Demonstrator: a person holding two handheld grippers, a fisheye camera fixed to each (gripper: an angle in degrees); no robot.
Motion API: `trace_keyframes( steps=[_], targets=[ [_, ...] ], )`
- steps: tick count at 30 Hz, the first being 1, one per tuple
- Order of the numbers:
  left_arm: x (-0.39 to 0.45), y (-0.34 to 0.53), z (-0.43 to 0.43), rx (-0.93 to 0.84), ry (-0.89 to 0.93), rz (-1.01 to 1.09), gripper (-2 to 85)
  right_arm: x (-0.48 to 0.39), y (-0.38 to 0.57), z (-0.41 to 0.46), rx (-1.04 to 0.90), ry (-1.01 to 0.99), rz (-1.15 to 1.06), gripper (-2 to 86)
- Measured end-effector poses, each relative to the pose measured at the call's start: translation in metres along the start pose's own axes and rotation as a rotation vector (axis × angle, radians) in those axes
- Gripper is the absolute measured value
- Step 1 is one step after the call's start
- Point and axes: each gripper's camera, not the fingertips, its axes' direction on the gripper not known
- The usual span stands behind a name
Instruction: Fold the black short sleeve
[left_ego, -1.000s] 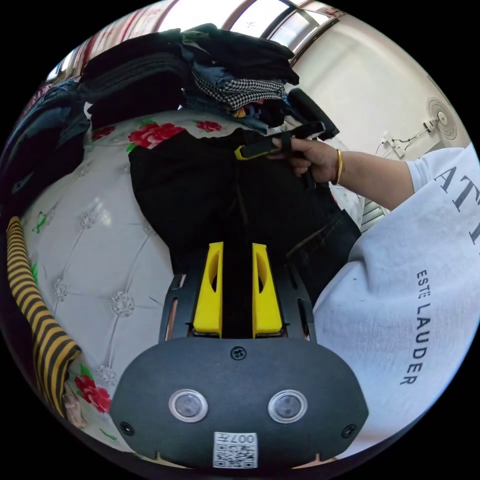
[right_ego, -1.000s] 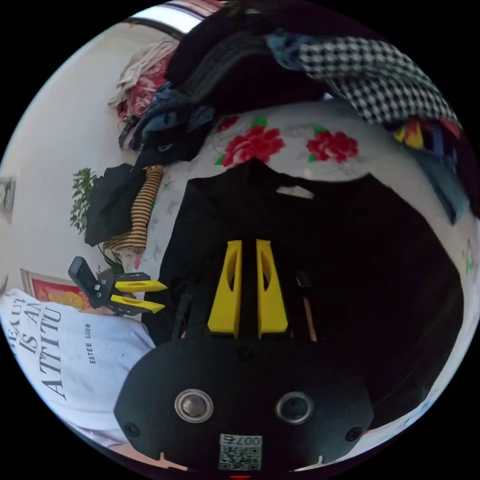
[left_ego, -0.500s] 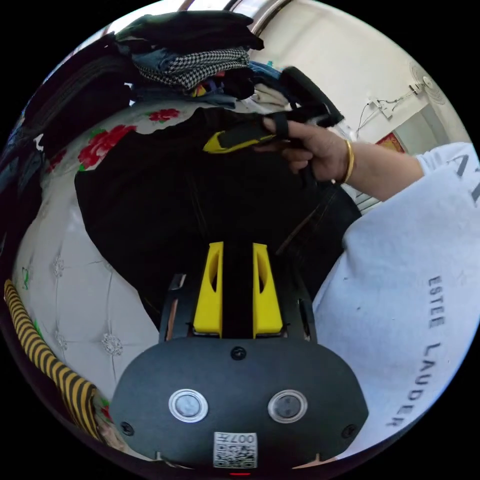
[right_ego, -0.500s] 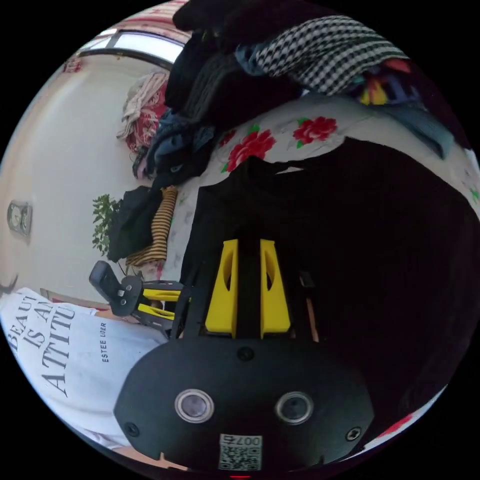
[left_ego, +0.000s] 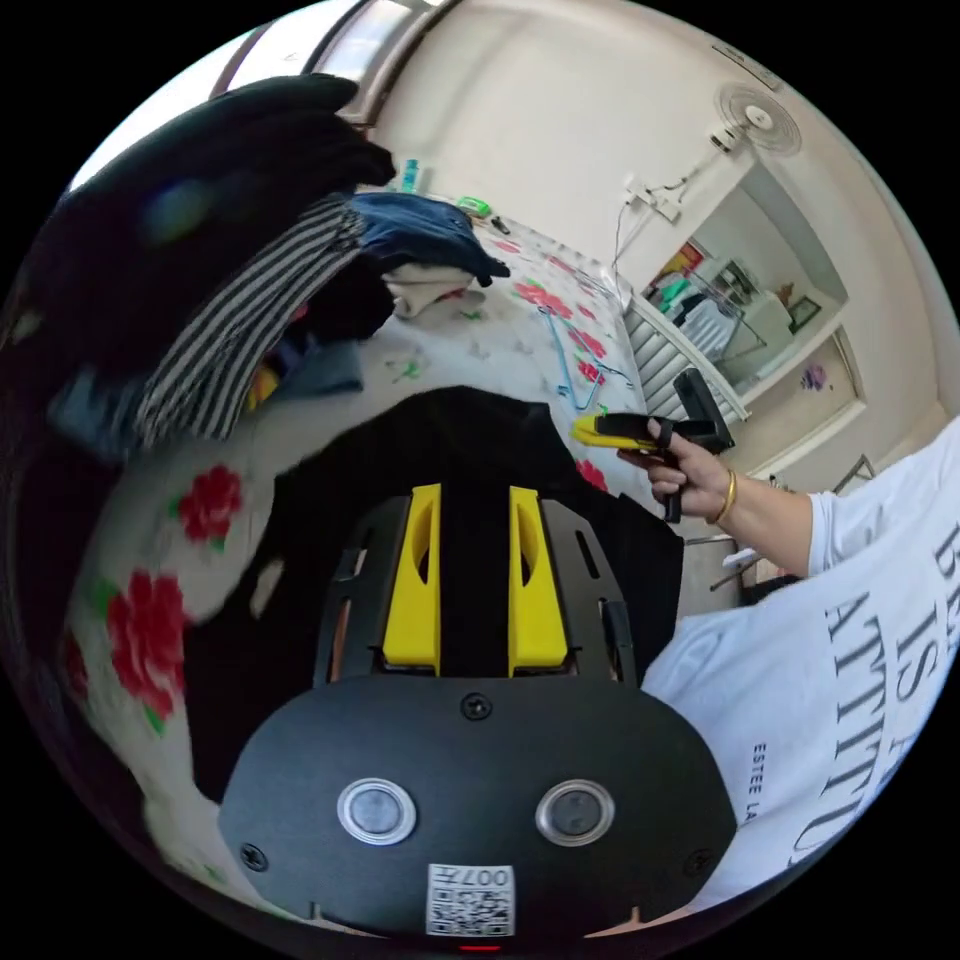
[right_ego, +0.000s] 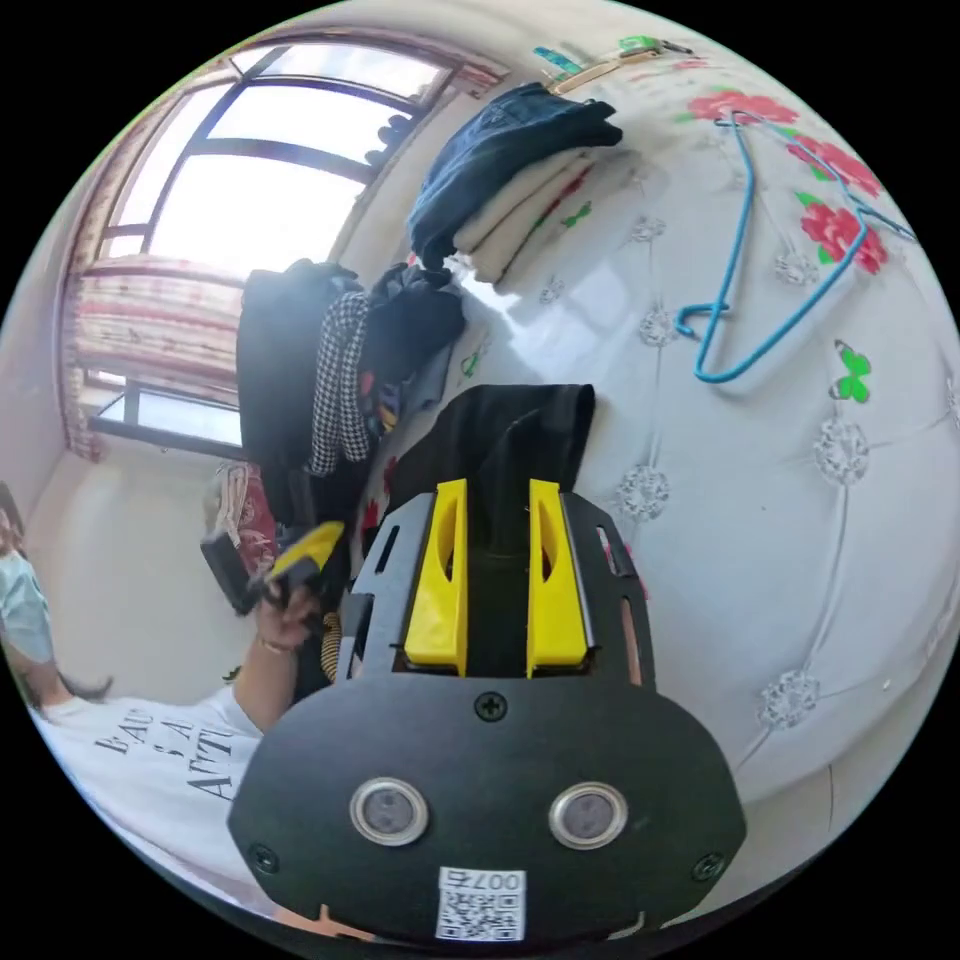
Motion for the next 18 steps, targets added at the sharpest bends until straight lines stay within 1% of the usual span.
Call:
trace_keyframes(
  steps=[2, 3, 5, 6, 8, 9, 10, 11, 12, 13, 14, 16, 18],
  targets=[
    [0.016, -0.067, 0.041, -0.036, 0.001, 0.109, 9.8, -0.013, 0.006, -0.005, 0.004, 0.000, -0.066, 2.0],
    [0.022, -0.083, 0.052, -0.041, 0.003, 0.135, 9.9, -0.016, 0.007, -0.006, 0.003, 0.012, -0.088, 1.7],
    [0.044, -0.138, 0.103, -0.080, 0.019, 0.218, 10.5, -0.023, 0.012, -0.007, -0.014, 0.046, -0.114, 0.7],
    [0.050, -0.149, 0.118, -0.096, 0.026, 0.232, 10.6, -0.024, 0.014, -0.008, -0.016, 0.045, -0.113, 0.5],
    [0.068, -0.182, 0.187, -0.188, 0.074, 0.253, 11.4, -0.030, 0.023, -0.019, -0.003, 0.054, -0.140, 0.0],
    [0.072, -0.187, 0.205, -0.219, 0.095, 0.257, 11.5, -0.032, 0.026, -0.023, -0.003, 0.053, -0.151, 0.0],
    [0.081, -0.194, 0.242, -0.289, 0.124, 0.262, 11.9, -0.036, 0.031, -0.030, -0.011, 0.043, -0.166, -0.1],
    [0.090, -0.195, 0.277, -0.364, 0.114, 0.278, 11.2, -0.039, 0.037, -0.038, -0.020, 0.035, -0.178, -0.2],
    [0.095, -0.193, 0.294, -0.405, 0.101, 0.293, 10.8, -0.040, 0.040, -0.042, -0.026, 0.032, -0.182, -0.2],
    [0.107, -0.186, 0.314, -0.435, 0.018, 0.331, 4.3, -0.042, 0.046, -0.049, -0.038, 0.024, -0.188, -0.2],
    [0.121, -0.179, 0.312, -0.336, -0.114, 0.414, 0.6, -0.044, 0.051, -0.056, -0.050, 0.018, -0.196, -0.3],
    [0.135, -0.167, 0.324, -0.349, -0.188, 0.492, -0.3, -0.046, 0.058, -0.064, -0.066, 0.010, -0.202, -0.3],
    [0.141, -0.159, 0.323, -0.334, -0.205, 0.539, -0.7, -0.047, 0.064, -0.070, -0.077, -0.001, -0.195, -0.3]
  ],
)
